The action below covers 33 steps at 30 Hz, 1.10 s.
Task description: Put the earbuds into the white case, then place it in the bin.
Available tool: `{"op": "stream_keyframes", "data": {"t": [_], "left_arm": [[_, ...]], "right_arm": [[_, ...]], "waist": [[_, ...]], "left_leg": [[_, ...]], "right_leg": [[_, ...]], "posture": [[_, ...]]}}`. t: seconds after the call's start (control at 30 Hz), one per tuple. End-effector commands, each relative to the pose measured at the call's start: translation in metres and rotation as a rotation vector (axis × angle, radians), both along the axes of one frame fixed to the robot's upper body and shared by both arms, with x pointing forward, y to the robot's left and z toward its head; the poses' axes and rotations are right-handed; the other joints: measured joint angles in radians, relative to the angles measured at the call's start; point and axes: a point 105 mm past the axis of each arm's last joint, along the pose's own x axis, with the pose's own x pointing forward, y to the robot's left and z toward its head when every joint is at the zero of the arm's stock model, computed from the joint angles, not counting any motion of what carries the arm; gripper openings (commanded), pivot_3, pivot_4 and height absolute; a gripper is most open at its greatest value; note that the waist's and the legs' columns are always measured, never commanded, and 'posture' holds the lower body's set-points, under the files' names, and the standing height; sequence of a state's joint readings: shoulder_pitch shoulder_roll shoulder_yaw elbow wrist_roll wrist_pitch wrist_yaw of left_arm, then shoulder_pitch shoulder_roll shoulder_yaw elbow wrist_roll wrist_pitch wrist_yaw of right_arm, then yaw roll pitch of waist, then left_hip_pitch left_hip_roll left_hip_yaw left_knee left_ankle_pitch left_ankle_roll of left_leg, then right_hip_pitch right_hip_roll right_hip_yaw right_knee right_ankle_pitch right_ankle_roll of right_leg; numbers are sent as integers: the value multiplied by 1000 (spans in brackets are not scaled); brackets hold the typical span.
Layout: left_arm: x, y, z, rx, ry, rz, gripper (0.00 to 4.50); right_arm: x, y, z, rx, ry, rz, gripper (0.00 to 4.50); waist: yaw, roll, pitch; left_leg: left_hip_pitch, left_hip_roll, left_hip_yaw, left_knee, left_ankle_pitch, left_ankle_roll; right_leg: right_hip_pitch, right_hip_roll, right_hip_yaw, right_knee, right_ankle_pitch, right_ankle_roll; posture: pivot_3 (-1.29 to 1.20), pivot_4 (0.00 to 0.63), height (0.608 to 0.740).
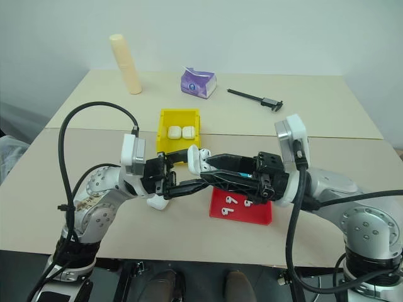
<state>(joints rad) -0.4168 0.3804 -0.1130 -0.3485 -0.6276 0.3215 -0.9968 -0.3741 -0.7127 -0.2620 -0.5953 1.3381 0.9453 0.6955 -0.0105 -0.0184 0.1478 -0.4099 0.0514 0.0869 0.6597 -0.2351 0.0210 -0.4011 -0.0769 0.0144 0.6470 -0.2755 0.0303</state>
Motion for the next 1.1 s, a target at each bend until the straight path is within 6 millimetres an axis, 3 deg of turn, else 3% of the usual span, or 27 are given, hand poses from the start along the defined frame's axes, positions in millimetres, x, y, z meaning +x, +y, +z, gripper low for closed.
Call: {"op": "stream_keyframes", "data": {"t": [0.03, 0.17, 0.27, 0.4, 0.43, 0.6, 0.83, 1.1], "left_arm": [[5, -1, 0, 5, -40, 9, 2784], [12, -11, -11, 68, -49, -24, 2784], [13, -22, -21, 154, -62, -122, 2784], [17, -34, -21, 157, -80, -152, 2784], [16, -37, -20, 153, -87, -161, 2784], [12, -47, -12, 106, -99, -186, 2784], [6, -52, -7, 93, -136, -178, 2784], [5, -49, -5, 91, -140, -157, 2784]], "right_arm": [[-3, -14, 24, 38, -116, -10, 2451], [11, -20, 42, -19, -158, -57, 2284], [15, -16, 49, -124, -220, -62, 1601], [23, -7, 53, -248, -279, -74, 159], [23, -5, 52, -271, -286, -67, 35], [19, 4, 40, -393, -358, -25, 35], [21, 7, 32, -424, -385, -27, 35], [25, 3, 18, -527, -421, -33, 35]], "waist": [[1, 0, 0], [-1, 0, 0], [1, 0, 0], [-1, 0, 0], [0, 0, 0], [5, 0, 0], [8, 0, 0], [10, 0, 0]], "left_leg": [[0, 0, 0, 0, 0, 0], [2, 0, 0, 0, 0, 0], [1, 0, 0, 0, 0, 0], [-1, 0, 1, 0, 0, 1], [-2, 0, 0, 0, -1, 1], [-5, 0, 0, 1, -1, 1], [-4, 0, 0, 1, -1, 1], [-4, 0, 0, 2, -1, 1]], "right_leg": [[0, 0, 0, 0, 0, 0], [1, 0, 0, 0, 0, 0], [1, 0, 0, 0, 0, 0], [-1, 0, 0, -1, 0, 0], [-1, 0, 0, -2, 0, 0], [-3, 0, 0, -2, 0, 0], [-3, 0, 0, -1, 0, 1], [-3, 0, 0, -1, 0, 1]], "posture": [[0, 150, 740], [0, 150, 740], [0, 150, 740], [0, 150, 740], [0, 150, 740], [0, 150, 740], [0, 150, 740], [0, 150, 740]]}}
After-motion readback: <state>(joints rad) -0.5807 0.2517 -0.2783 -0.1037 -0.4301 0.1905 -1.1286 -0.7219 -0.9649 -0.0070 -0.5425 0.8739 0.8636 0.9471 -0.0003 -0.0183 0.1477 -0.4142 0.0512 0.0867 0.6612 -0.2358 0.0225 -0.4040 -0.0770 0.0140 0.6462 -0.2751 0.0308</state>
